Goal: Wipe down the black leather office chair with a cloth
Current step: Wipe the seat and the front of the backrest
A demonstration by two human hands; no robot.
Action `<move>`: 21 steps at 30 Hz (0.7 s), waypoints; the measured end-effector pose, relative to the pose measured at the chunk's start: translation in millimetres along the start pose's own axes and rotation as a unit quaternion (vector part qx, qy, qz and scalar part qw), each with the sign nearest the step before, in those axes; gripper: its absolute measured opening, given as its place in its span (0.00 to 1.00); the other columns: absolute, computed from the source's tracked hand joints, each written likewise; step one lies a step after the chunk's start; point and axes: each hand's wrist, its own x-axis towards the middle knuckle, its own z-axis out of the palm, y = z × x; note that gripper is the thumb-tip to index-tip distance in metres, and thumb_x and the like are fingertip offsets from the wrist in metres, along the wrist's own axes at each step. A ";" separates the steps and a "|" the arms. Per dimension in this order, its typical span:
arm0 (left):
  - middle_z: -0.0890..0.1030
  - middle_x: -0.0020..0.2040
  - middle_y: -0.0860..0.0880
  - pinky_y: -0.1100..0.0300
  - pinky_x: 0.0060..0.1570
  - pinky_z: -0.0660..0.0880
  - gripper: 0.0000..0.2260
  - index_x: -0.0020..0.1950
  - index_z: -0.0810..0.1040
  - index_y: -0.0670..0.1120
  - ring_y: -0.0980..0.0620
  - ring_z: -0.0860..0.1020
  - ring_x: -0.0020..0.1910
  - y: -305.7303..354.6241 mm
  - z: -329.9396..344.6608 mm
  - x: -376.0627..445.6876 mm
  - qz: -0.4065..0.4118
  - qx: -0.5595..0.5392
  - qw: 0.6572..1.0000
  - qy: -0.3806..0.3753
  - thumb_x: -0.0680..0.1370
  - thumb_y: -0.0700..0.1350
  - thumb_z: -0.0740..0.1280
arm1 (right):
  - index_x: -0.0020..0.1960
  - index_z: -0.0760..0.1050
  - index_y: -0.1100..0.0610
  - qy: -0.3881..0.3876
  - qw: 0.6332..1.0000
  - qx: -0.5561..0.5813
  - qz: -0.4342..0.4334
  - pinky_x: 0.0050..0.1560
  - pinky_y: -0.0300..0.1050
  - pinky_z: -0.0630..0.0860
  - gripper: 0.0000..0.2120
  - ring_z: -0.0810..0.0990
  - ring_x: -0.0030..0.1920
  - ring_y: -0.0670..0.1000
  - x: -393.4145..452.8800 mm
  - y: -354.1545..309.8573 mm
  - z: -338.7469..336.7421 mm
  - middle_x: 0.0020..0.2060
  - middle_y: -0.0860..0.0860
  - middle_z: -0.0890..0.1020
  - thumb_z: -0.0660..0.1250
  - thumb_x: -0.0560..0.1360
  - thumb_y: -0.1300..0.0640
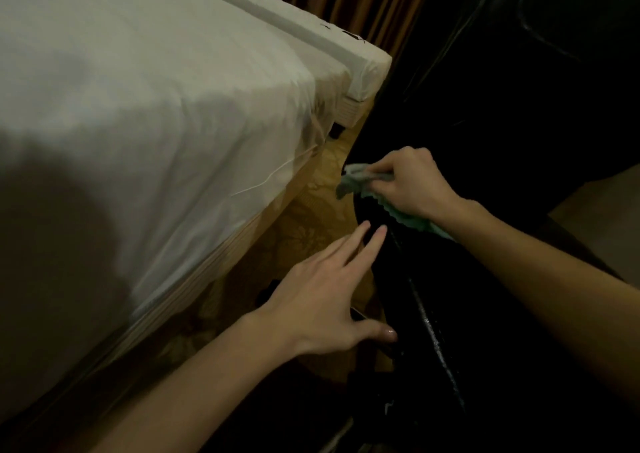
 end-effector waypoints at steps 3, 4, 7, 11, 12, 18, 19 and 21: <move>0.34 0.79 0.61 0.61 0.71 0.51 0.50 0.77 0.32 0.65 0.64 0.37 0.77 -1.0 3.1 6.6 0.015 -0.040 0.999 -0.030 0.72 0.69 0.68 | 0.59 0.82 0.52 -0.047 0.997 -0.027 -0.062 0.47 0.36 0.73 0.13 0.79 0.46 0.42 -40.0 4.1 -24.1 0.51 0.46 0.84 0.71 0.76 0.52; 0.34 0.79 0.62 0.61 0.73 0.50 0.50 0.76 0.32 0.66 0.65 0.36 0.76 -1.7 5.4 8.0 0.018 -0.057 0.998 -0.034 0.72 0.69 0.69 | 0.59 0.82 0.51 -0.047 0.996 -0.032 -0.075 0.49 0.36 0.73 0.13 0.79 0.47 0.43 -49.0 6.9 -27.9 0.51 0.45 0.84 0.71 0.76 0.52; 0.35 0.79 0.65 0.65 0.75 0.48 0.49 0.75 0.35 0.69 0.68 0.37 0.76 -3.9 10.5 8.0 0.019 -0.107 0.994 -0.027 0.71 0.66 0.71 | 0.58 0.83 0.52 -0.016 0.996 -0.016 -0.088 0.52 0.36 0.74 0.12 0.81 0.49 0.44 -42.9 11.4 -24.4 0.50 0.46 0.85 0.72 0.75 0.52; 0.35 0.77 0.71 0.67 0.73 0.51 0.49 0.74 0.37 0.73 0.68 0.41 0.77 -2.9 9.2 6.4 0.015 -0.136 0.990 -0.035 0.70 0.64 0.73 | 0.54 0.85 0.54 0.020 0.999 0.005 -0.050 0.49 0.44 0.80 0.10 0.82 0.45 0.47 15.0 16.5 5.1 0.45 0.48 0.86 0.73 0.75 0.53; 0.35 0.77 0.71 0.67 0.72 0.51 0.49 0.74 0.37 0.73 0.67 0.42 0.77 -2.6 8.5 6.5 0.013 -0.134 0.990 -0.037 0.70 0.63 0.74 | 0.53 0.85 0.54 0.032 0.999 0.004 -0.035 0.48 0.46 0.81 0.09 0.82 0.43 0.48 31.1 19.9 12.8 0.44 0.49 0.86 0.73 0.75 0.53; 0.39 0.79 0.66 0.62 0.76 0.53 0.49 0.78 0.40 0.68 0.62 0.47 0.79 -5.7 1.6 7.2 0.002 -0.122 0.992 -0.042 0.70 0.64 0.72 | 0.54 0.84 0.54 0.063 0.998 -0.001 0.015 0.52 0.50 0.82 0.09 0.83 0.48 0.51 70.8 48.0 35.5 0.48 0.50 0.85 0.72 0.75 0.55; 0.40 0.80 0.66 0.61 0.76 0.53 0.48 0.78 0.40 0.67 0.61 0.48 0.79 -6.6 0.3 7.0 0.001 -0.119 0.992 -0.045 0.70 0.64 0.71 | 0.54 0.84 0.54 0.064 0.998 -0.001 0.011 0.52 0.50 0.82 0.09 0.83 0.48 0.51 70.4 54.3 36.2 0.48 0.50 0.85 0.72 0.75 0.55; 0.41 0.80 0.65 0.57 0.78 0.57 0.47 0.77 0.41 0.68 0.59 0.52 0.80 -8.3 -1.6 7.7 0.002 -0.113 0.993 -0.046 0.69 0.66 0.69 | 0.55 0.84 0.54 0.048 0.999 0.000 0.018 0.52 0.51 0.81 0.09 0.83 0.47 0.52 64.2 77.4 32.3 0.49 0.51 0.85 0.71 0.76 0.55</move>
